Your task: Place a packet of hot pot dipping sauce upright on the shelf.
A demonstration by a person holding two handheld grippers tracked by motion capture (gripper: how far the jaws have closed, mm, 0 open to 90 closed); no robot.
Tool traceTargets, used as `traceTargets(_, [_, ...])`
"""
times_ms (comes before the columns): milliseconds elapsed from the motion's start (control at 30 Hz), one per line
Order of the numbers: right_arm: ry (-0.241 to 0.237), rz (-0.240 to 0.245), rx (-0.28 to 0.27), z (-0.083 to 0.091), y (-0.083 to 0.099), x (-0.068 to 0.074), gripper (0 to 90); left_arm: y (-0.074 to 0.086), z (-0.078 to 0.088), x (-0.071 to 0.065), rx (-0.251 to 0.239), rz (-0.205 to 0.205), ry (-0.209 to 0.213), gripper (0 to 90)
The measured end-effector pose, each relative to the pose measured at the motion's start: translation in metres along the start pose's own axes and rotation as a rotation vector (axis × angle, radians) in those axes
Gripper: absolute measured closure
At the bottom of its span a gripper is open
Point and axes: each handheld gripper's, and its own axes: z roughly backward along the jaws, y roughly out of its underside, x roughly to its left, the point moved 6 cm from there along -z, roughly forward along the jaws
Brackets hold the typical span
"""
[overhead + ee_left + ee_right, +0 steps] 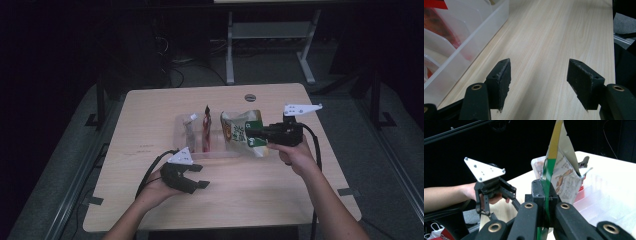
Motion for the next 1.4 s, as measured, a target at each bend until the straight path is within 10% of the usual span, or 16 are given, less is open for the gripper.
traceTargets(1033, [0.129, -0.044, 0.054, -0.037, 0.014, -0.040, 89.1, 0.004, -0.004, -0.002, 0.031, -0.008, 0.016, 32.5])
traceTargets(1400, [0.178, -0.024, 0.058, -0.031, 0.011, -0.040, 71.1, 0.004, -0.005, -0.002, 0.026, -0.001, 0.018, 32.3])
